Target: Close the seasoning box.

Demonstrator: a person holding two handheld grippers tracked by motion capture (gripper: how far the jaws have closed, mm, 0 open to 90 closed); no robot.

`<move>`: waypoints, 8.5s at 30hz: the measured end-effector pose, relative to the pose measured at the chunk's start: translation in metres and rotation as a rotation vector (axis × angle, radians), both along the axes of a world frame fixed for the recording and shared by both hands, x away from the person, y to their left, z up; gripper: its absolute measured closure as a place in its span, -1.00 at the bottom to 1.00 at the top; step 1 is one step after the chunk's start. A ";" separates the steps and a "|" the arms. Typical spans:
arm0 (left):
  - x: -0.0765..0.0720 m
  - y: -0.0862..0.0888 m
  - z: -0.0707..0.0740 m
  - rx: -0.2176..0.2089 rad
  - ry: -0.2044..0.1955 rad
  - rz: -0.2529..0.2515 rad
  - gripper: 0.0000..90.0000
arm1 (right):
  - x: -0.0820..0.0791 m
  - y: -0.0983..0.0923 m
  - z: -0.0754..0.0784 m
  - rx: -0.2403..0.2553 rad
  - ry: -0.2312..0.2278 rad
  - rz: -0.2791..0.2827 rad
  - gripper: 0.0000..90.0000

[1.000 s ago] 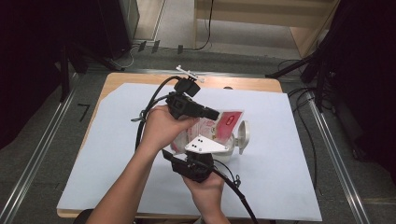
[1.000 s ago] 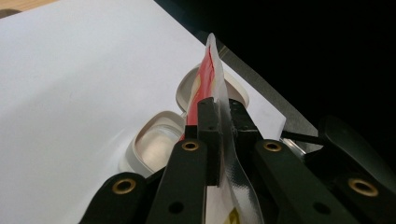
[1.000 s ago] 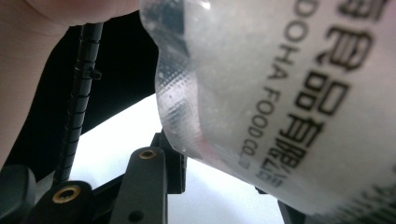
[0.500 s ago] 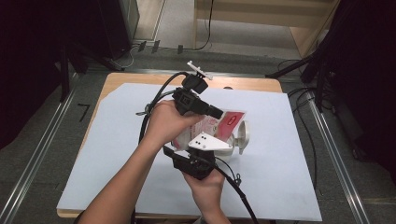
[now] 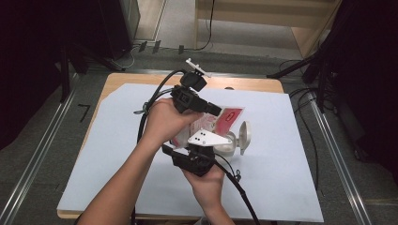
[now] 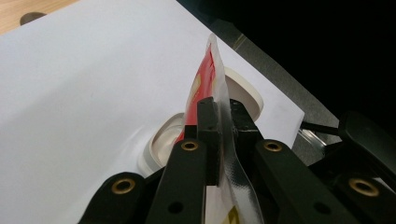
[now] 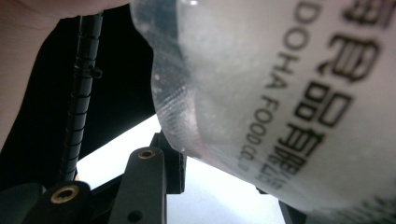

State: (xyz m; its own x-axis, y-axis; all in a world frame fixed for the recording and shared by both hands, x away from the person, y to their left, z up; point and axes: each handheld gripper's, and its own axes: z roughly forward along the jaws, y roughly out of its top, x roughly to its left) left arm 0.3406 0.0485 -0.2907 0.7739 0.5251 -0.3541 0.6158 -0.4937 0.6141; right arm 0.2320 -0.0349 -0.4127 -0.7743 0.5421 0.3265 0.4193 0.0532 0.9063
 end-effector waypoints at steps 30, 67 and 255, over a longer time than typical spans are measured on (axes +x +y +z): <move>-0.008 0.010 -0.006 -0.070 0.028 -0.009 0.93 | -0.013 0.007 0.001 -0.051 -0.002 0.006 0.40; 0.000 0.008 -0.011 -0.099 0.016 0.009 0.88 | 0.001 -0.006 -0.004 -0.005 0.035 0.048 0.43; -0.007 0.098 -0.041 -0.027 0.094 -0.117 1.00 | 0.008 -0.008 -0.072 -0.169 0.085 -0.019 0.30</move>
State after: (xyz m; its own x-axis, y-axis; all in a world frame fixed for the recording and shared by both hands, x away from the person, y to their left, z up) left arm 0.3333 0.1467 -0.3320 0.7921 0.4223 -0.4407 0.6104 -0.5495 0.5705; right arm 0.2400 -0.0431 -0.4850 -0.7369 0.6092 0.2930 0.4960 0.1929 0.8466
